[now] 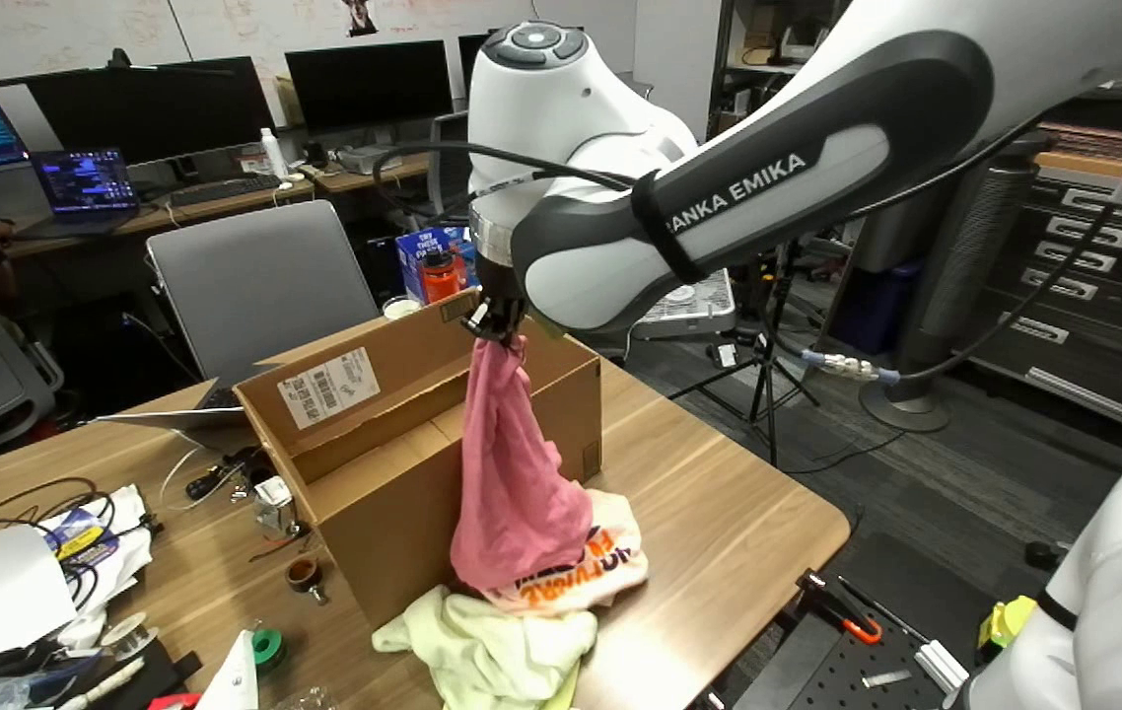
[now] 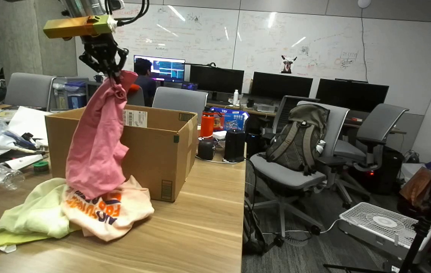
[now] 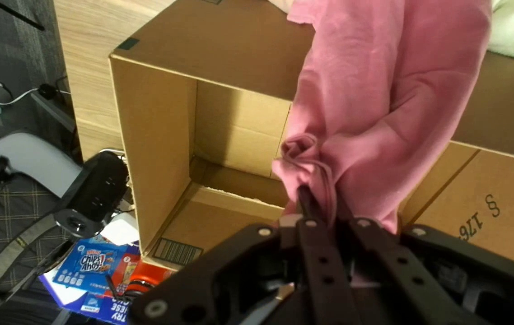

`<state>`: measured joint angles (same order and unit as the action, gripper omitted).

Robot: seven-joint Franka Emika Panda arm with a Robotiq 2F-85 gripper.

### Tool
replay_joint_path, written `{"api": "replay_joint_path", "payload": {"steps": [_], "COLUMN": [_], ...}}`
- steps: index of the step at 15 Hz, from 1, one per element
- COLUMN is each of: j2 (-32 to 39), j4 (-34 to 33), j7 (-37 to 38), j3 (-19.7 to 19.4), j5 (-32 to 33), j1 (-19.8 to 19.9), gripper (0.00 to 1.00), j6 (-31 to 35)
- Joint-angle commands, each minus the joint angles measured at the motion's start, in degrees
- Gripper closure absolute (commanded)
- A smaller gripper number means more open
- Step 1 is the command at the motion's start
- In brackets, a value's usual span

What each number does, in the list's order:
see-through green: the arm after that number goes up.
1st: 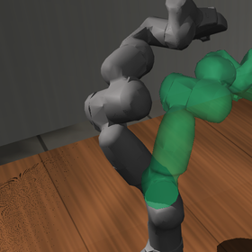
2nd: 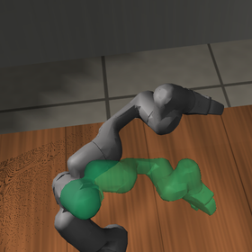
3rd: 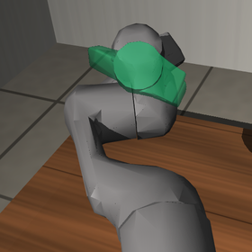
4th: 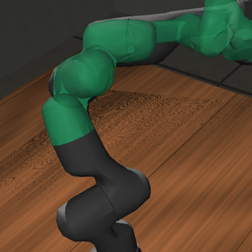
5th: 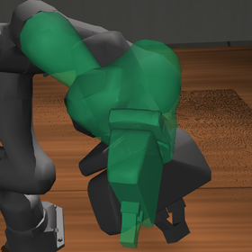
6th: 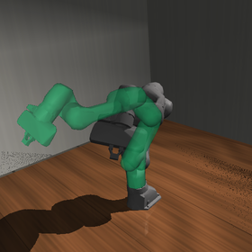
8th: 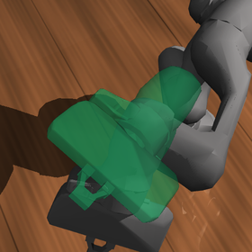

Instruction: Put the peach and pink shirt and the green towel in the box respectively

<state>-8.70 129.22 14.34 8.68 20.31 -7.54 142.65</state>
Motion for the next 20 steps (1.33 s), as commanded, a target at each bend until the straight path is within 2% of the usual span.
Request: {"api": "replay_joint_path", "payload": {"steps": [1,11,15,20], "j2": [-2.5,-1.6,0.1,2.7], "j4": [-2.2,-17.8,-24.0,-28.6], "j7": [2.8,7.4,9.6,11.0], "j3": [1.4,4.0,4.8,4.5], "j5": [3.3,11.0,14.4,16.4], "j1": [1.7,4.4,4.4,3.8], "gripper": [0.98,0.98,0.98,0.98], "j6": [-1.2,-6.5,-9.3,-10.8]}}
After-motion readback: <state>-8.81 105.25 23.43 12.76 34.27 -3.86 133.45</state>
